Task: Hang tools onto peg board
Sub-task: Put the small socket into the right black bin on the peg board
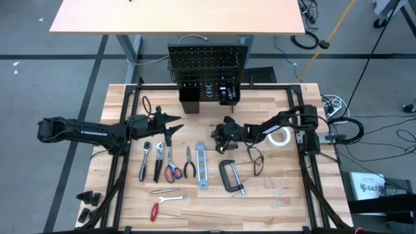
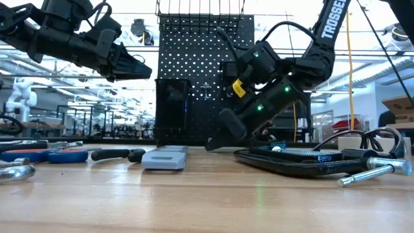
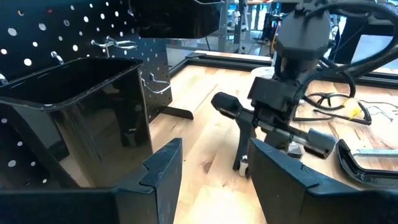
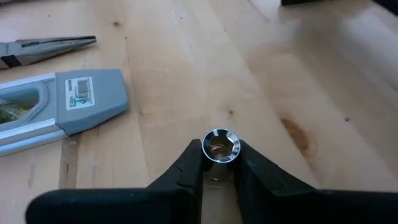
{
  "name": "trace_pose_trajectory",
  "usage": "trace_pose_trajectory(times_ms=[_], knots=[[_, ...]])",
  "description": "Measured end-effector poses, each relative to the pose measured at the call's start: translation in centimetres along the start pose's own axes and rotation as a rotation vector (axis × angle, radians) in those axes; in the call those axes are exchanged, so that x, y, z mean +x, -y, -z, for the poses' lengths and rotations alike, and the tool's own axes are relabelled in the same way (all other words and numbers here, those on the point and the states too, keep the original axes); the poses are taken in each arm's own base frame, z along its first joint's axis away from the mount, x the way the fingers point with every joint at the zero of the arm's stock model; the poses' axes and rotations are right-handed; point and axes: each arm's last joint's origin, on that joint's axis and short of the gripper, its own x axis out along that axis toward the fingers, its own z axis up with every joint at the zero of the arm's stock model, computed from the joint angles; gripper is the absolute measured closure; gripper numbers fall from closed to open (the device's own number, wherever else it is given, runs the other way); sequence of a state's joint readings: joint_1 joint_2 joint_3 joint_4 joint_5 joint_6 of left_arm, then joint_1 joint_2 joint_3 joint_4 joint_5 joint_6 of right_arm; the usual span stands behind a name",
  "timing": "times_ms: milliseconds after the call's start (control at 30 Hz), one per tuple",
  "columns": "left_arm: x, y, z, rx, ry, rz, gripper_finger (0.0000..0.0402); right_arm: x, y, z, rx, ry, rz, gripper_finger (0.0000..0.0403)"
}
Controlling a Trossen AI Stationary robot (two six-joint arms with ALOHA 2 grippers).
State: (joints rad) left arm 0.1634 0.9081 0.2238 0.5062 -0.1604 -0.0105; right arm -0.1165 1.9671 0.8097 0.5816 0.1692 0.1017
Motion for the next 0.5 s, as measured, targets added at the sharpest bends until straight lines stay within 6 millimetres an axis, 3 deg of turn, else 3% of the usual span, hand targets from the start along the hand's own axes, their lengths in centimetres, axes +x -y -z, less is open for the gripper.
trace_pose_trajectory(times_ms=[167, 500], knots=[[0.0, 0.0, 0.0, 0.0, -0.002, 0.0, 0.0222, -2.2, -0.5, -2.5, -0.013, 0.052, 0.005, 0.0352], [0.0, 0.0, 0.0, 0.0, 0.0, 0.0, 0.0222, -9.1, -1.3, -8.1, -0.091, 0.221, 0.07, 0.0352]])
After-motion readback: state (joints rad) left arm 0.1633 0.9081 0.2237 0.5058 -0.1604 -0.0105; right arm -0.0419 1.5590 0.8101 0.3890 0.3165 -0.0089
